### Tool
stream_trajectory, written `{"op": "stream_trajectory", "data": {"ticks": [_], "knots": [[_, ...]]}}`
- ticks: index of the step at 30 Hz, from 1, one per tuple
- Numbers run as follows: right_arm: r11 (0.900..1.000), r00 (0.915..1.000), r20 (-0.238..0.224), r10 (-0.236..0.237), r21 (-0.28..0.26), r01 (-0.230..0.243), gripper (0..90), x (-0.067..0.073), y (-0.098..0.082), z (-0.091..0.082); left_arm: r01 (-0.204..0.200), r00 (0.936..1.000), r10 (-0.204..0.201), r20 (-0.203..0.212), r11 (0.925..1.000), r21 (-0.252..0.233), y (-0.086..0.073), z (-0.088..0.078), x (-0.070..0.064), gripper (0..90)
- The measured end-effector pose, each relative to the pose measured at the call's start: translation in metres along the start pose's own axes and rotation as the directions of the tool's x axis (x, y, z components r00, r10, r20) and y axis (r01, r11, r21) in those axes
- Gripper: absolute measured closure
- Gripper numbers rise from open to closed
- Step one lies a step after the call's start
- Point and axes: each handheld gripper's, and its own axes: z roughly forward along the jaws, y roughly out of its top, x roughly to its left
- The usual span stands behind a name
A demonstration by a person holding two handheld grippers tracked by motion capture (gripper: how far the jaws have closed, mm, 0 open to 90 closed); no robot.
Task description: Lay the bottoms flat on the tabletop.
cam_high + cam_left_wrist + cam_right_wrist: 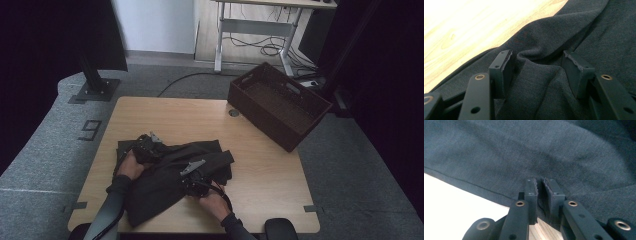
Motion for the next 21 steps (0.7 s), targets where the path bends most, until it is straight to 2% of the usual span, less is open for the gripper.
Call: {"op": "stream_trajectory", "data": {"ticks": [9, 14, 18, 21], "knots": [[1.0, 0.9998, 0.017, 0.002, 0.001, -0.002, 87.0, -0.01, -0.006, -0.005, 0.059, 0.9981, -0.059, 0.018, 0.9982, 0.012, -0.011, -0.004, 0.006, 42.8], [1.0, 0.9989, 0.044, 0.015, 0.01, -0.016, 87.8, -0.02, -0.011, -0.011, 0.055, 0.9983, -0.056, 0.019, 0.9981, 0.029, -0.016, -0.008, 0.005, 42.7], [0.999, 0.9971, 0.073, 0.023, 0.035, -0.026, 89.6, -0.033, -0.016, -0.016, 0.039, 0.9992, -0.039, 0.003, 0.9984, 0.042, -0.022, -0.014, 0.001, 42.1], [0.998, 0.9951, 0.082, 0.056, 0.021, -0.057, 89.6, -0.044, -0.021, -0.019, 0.049, 0.9987, -0.049, 0.015, 0.998, 0.041, -0.027, -0.019, -0.004, 41.8]]}}
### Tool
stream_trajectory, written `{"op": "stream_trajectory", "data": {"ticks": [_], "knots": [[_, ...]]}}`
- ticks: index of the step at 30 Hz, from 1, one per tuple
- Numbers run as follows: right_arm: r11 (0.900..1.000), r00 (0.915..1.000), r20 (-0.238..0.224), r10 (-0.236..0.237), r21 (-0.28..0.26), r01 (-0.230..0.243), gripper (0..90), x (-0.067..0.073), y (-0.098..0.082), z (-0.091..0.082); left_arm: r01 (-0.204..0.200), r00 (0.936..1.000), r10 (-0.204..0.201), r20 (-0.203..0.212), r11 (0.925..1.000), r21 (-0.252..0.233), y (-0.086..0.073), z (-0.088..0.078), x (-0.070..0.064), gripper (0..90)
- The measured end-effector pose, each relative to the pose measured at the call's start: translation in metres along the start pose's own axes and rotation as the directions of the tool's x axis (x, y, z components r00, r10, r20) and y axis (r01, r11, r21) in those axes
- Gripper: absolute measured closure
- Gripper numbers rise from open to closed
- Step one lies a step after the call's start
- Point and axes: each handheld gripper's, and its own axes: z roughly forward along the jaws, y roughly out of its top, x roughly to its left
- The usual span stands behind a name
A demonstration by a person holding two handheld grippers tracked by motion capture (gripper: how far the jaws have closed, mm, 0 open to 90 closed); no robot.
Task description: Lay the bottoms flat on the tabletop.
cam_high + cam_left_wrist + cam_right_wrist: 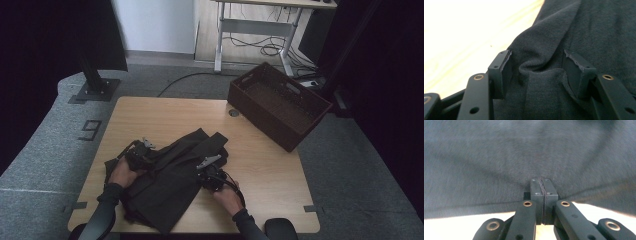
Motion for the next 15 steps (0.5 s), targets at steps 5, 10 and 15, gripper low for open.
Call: {"op": "stream_trajectory", "data": {"ticks": [5, 10, 15], "knots": [[1.0, 0.9994, 0.035, 0.001, 0.014, -0.001, 89.5, -0.01, 0.002, -0.002, 0.011, 0.9998, -0.011, 0.014, 0.9999, 0.008, -0.008, -0.007, -0.011, 41.8], [1.0, 0.9964, 0.083, 0.021, 0.016, -0.022, 89.5, -0.028, 0.004, -0.003, 0.016, 0.9978, -0.016, 0.064, 0.9998, -0.007, -0.016, -0.014, -0.029, 41.5], [0.999, 0.9909, 0.128, 0.042, 0.021, -0.045, 86.6, -0.05, 0.008, -0.003, 0.004, 0.9907, 0.0, 0.136, 0.9997, -0.026, -0.017, -0.02, -0.045, 35.8]]}}
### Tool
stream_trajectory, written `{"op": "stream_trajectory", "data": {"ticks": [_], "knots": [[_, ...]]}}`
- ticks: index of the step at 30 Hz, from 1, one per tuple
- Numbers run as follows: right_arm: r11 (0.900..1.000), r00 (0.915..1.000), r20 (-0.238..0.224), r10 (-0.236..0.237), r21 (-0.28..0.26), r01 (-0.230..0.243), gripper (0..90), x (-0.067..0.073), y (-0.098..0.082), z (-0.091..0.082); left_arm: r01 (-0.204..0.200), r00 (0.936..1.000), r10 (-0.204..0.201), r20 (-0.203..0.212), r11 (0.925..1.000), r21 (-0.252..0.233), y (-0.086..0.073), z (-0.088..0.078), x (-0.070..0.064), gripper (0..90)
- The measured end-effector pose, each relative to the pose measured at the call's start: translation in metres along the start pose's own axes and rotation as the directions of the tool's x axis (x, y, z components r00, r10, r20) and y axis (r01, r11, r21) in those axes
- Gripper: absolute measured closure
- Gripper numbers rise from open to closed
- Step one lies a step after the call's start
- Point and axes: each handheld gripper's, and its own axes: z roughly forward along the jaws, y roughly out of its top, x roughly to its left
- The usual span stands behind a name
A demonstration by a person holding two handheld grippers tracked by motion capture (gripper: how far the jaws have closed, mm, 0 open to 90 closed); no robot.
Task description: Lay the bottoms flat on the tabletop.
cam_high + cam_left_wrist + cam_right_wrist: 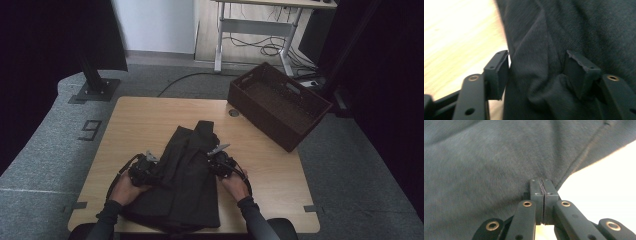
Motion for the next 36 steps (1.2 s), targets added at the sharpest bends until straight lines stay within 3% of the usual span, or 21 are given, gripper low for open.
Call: {"op": "stream_trajectory", "data": {"ticks": [3, 5, 6, 8, 11, 17, 21, 26, 32, 36], "knots": [[1.0, 0.9995, -0.021, 0.023, 0.003, -0.023, 68.5, -0.006, 0.002, -0.003, 0.007, 0.9998, -0.008, -0.018, 0.9987, -0.051, 0.005, -0.011, -0.002, 29.8], [1.0, 0.9998, 0.016, 0.013, 0.005, -0.013, 59.1, -0.009, 0.002, -0.007, 0.043, 0.9987, -0.046, -0.021, 0.9914, -0.124, 0.007, -0.022, 0.001, 29.2], [0.999, 0.9991, 0.021, 0.037, -0.016, -0.037, 57.8, -0.012, 0.002, -0.011, 0.054, 0.9981, -0.057, -0.021, 0.9886, -0.14, 0.008, -0.024, 0.003, 28.8], [0.997, 0.9977, 0.013, 0.066, -0.046, -0.065, 52.7, -0.017, 0.003, -0.015, 0.076, 0.9958, -0.083, -0.039, 0.9859, -0.149, 0.01, -0.024, 0.007, 27.5], [0.996, 0.9974, 0.001, 0.072, -0.056, -0.072, 50.7, -0.019, 0.005, -0.012, 0.095, 0.9941, -0.1, -0.041, 0.9886, -0.117, 0.011, -0.011, 0.013, 27.2], [0.993, 0.9927, -0.069, 0.099, -0.053, -0.103, 66.1, -0.016, 0.002, 0.004, 0.093, 0.9951, -0.095, -0.025, 0.9931, -0.071, 0.007, 0.015, 0.017, 42.0], [0.996, 0.9972, -0.037, 0.065, -0.052, -0.067, 83.3, -0.013, 0.003, -0.001, 0.103, 0.9943, -0.105, -0.018, 0.9898, -0.099, 0.007, 0.021, 0.015, 59.7], [0.997, 0.9989, -0.01, 0.045, -0.067, -0.046, 86.5, -0.014, 0.002, -0.012, 0.041, 0.9954, -0.05, -0.081, 0.9933, -0.108, 0.007, 0.021, 0.008, 72.0], [0.997, 0.9985, 0.049, 0.026, -0.077, -0.023, 86.9, -0.019, 0.002, -0.027, 0.035, 0.9911, -0.049, -0.124, 0.9931, -0.112, 0.001, 0.02, 0.013, 75.1], [0.997, 0.9961, 0.087, 0.016, -0.076, -0.009, 87.0, -0.024, 0.003, -0.037, 0.035, 0.99, -0.051, -0.132, 0.9913, -0.127, -0.003, 0.019, 0.014, 75.3]]}}
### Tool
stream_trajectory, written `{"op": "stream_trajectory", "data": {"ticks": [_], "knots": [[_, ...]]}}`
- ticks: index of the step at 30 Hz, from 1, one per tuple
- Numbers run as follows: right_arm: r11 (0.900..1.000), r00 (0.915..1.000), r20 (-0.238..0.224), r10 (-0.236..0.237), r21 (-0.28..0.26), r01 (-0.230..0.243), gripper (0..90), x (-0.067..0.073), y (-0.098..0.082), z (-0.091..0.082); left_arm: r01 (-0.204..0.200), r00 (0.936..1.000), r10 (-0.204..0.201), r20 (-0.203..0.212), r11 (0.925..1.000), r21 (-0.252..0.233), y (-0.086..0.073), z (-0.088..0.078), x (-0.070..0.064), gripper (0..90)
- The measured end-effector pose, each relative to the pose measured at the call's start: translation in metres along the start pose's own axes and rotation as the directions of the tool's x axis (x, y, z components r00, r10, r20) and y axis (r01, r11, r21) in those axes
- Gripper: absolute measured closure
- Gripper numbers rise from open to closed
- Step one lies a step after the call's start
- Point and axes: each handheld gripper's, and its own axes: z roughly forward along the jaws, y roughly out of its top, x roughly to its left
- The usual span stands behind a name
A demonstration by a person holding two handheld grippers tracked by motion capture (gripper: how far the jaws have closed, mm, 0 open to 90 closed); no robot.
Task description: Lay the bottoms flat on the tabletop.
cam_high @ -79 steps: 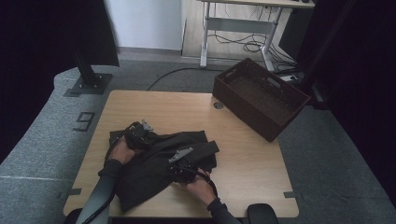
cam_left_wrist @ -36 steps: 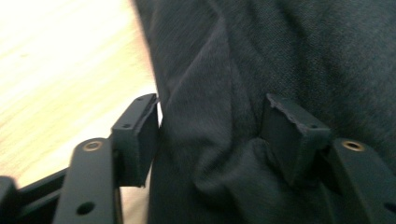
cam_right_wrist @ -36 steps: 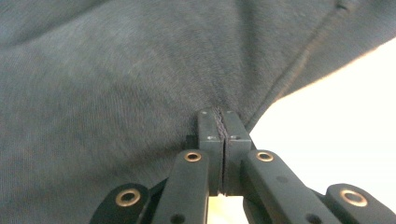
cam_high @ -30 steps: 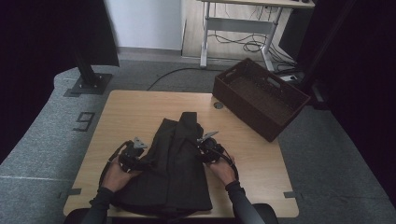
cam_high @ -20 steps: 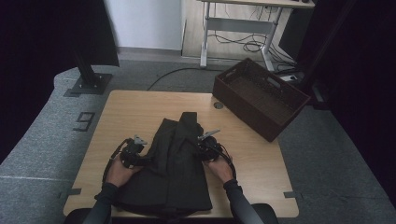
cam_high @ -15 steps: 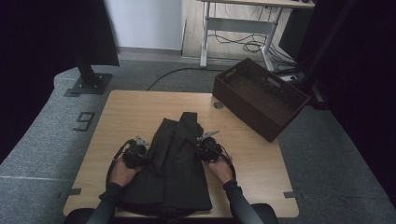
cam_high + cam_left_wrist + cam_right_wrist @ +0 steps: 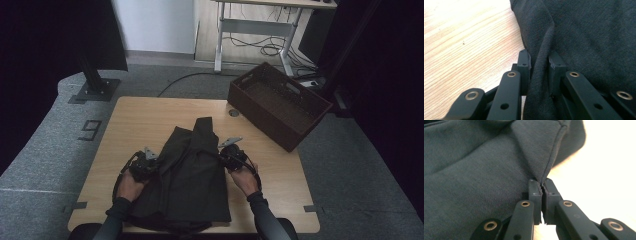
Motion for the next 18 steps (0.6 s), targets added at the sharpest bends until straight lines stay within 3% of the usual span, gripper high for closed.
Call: {"op": "stream_trajectory", "data": {"ticks": [10, 18], "knots": [[1.0, 0.9969, 0.077, 0.017, 0.01, -0.018, 87.1, -0.019, -0.002, -0.016, -0.014, 0.9983, 0.014, -0.057, 0.9999, 0.011, -0.006, -0.004, 0.007, 75.3], [0.999, 0.9895, 0.14, 0.036, 0.017, -0.039, 87.0, -0.04, -0.007, -0.029, 0.014, 0.9958, -0.012, -0.091, 0.9998, 0.012, -0.014, -0.007, 0.018, 75.1]]}}
